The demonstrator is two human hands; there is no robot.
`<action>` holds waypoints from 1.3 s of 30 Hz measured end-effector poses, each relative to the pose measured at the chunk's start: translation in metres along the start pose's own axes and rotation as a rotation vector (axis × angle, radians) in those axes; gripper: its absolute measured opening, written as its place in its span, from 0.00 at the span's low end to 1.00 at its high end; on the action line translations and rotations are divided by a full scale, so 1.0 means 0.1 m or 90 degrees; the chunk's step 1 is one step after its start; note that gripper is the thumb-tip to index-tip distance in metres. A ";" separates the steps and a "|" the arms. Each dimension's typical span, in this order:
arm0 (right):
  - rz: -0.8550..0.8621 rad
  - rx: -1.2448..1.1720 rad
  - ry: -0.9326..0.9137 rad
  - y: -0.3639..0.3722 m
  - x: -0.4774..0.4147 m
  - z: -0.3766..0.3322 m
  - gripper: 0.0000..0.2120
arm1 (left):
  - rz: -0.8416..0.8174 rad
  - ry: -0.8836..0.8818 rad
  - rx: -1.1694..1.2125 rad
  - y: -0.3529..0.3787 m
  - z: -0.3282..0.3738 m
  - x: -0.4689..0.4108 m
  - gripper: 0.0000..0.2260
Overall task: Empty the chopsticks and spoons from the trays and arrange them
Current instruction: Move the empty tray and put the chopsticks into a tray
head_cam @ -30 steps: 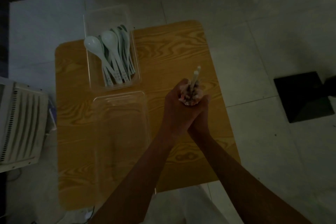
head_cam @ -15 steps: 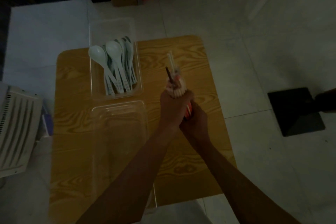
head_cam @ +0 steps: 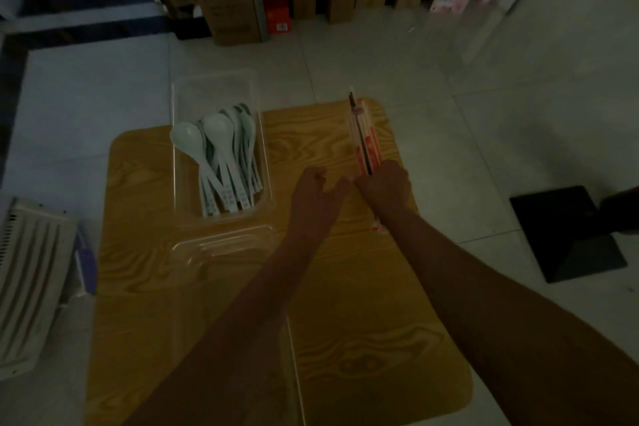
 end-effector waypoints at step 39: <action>-0.043 0.099 0.061 -0.02 -0.80 -0.12 0.44 | -0.079 -0.128 0.120 0.83 -0.19 -0.96 0.14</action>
Point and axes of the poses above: each hand's wrist, its own x-axis away from the middle knuckle, its own y-axis out of the palm, z = x × y, the point moved 10 cm from there along -x, towards the middle knuckle, and after that the axes turned 14 degrees about x, right-handed, at the moved point
